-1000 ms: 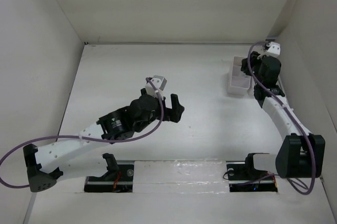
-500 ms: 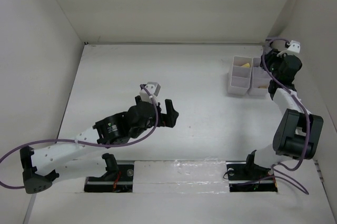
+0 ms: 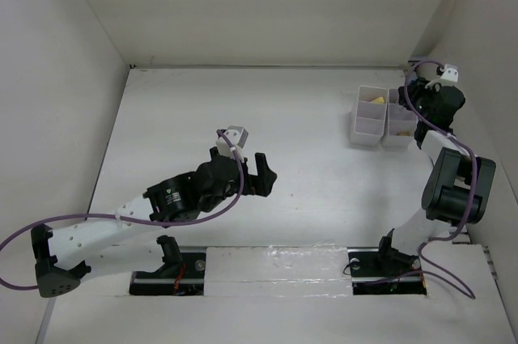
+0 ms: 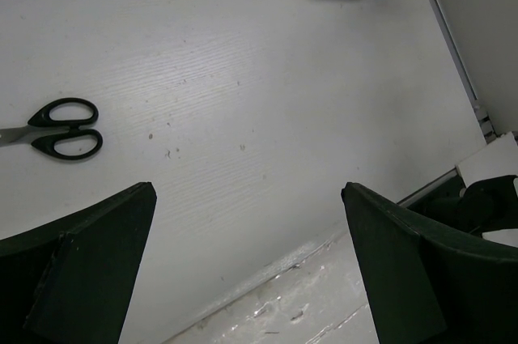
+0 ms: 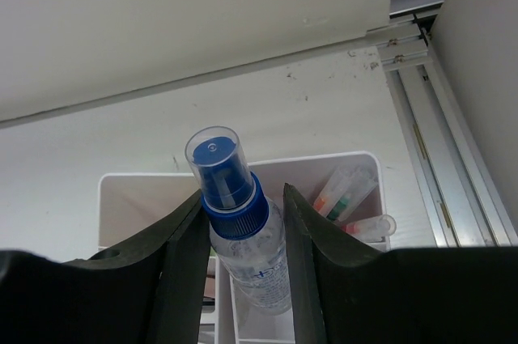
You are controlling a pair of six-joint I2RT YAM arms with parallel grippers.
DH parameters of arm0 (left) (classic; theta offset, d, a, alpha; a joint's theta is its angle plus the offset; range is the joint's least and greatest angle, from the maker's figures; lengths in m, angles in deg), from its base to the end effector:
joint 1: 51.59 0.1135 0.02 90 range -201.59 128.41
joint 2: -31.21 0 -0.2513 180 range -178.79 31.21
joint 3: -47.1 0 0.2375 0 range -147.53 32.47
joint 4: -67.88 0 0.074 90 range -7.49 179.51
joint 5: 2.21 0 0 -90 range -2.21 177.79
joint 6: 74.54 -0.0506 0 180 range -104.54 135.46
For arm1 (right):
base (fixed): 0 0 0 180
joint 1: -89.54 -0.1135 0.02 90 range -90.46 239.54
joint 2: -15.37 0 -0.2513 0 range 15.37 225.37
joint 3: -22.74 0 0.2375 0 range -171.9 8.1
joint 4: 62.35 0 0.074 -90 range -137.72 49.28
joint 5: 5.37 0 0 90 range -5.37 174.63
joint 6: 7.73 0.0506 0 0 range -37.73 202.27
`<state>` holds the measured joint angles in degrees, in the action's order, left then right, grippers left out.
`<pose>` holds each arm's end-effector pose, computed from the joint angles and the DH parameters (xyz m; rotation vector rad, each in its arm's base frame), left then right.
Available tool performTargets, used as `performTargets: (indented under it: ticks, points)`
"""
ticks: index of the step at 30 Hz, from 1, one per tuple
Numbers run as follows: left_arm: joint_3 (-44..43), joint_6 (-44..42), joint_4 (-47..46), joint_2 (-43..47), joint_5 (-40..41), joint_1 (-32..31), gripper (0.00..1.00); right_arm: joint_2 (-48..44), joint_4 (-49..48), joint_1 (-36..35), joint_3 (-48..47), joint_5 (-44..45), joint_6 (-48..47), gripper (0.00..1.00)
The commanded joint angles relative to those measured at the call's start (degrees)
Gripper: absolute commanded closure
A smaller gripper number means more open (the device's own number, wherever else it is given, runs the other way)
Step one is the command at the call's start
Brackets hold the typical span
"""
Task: Sort the stationery into containers
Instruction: Place the stationery in the storage box.
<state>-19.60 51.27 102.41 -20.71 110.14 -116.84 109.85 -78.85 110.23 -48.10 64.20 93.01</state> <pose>0.1047 -0.1811 0.3311 0.2342 1.9615 -0.8168 0.3596 -0.1169 0.2537 0.1966 1.6790 0.1719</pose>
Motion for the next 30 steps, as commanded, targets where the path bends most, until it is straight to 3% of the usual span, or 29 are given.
performTargets:
  ticks: [1,14,21,30]
  points:
    - [0.3,-0.8,-1.7,0.9,-0.6,-0.2,0.0,0.1,-7.2,0.5,-2.6,-2.5,0.8,1.0]
    - [0.3,-0.8,-1.7,2.1,-1.6,-0.2,0.0,0.6,-7.7,2.9,-0.2,-0.9,0.8,0.98]
    - [0.3,-0.8,-1.7,2.1,-1.6,-0.2,0.0,1.1,-7.7,3.0,-0.2,-0.3,1.8,0.58]
    - [0.3,-0.8,-1.7,3.2,-1.6,-0.2,0.0,-1.0,-8.3,3.0,0.8,-1.5,3.6,0.33]
